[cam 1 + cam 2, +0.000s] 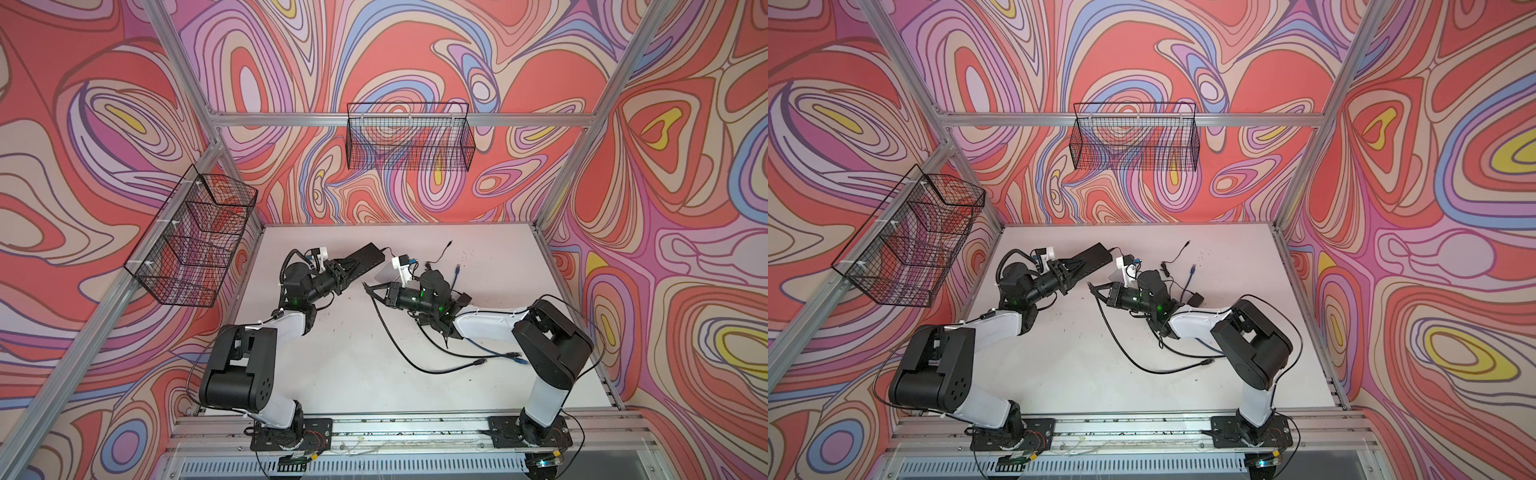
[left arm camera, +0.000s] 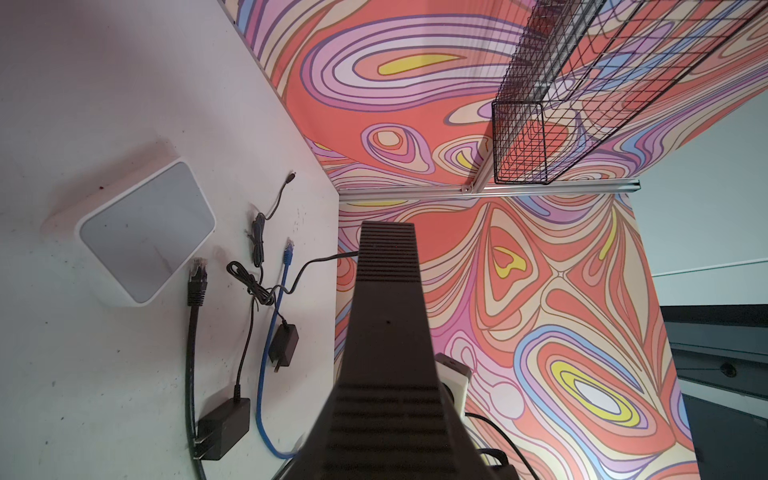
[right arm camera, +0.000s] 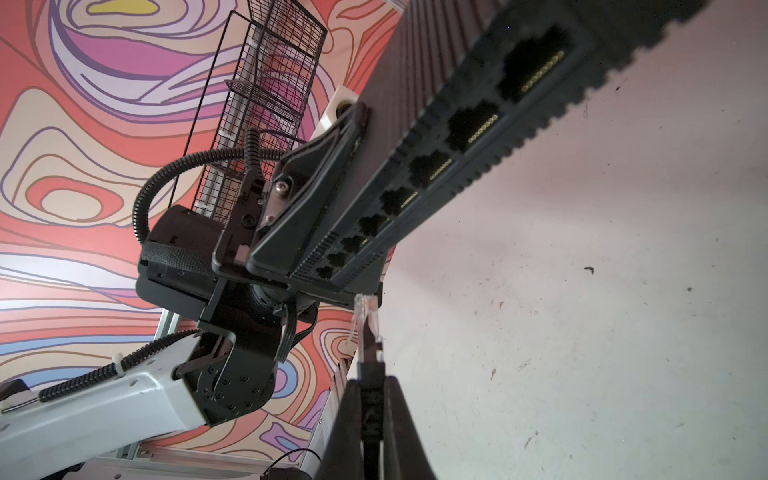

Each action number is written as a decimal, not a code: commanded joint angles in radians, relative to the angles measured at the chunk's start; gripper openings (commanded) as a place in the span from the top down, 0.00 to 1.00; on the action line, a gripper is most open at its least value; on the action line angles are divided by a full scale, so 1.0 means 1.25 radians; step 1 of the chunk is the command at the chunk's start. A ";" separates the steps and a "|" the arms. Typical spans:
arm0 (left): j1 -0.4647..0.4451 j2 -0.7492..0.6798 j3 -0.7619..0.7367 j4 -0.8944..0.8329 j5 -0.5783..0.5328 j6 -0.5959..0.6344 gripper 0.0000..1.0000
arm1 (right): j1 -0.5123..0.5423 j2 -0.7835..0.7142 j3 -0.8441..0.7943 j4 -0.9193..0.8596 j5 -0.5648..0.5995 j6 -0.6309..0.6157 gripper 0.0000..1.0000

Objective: Insert the plug into the switch port

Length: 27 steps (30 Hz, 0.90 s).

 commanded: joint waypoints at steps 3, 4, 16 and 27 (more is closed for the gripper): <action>-0.001 -0.007 -0.002 0.096 0.014 -0.013 0.95 | -0.010 0.010 0.031 0.026 -0.015 0.010 1.00; -0.001 -0.006 -0.002 0.097 0.016 -0.011 0.95 | -0.012 0.011 0.032 0.029 -0.017 0.014 1.00; -0.001 -0.001 -0.010 0.132 0.021 -0.021 0.95 | -0.021 0.023 0.048 0.046 -0.029 0.028 1.00; -0.001 -0.001 -0.015 0.150 0.025 -0.027 0.95 | -0.023 0.024 0.046 0.052 -0.023 0.035 1.00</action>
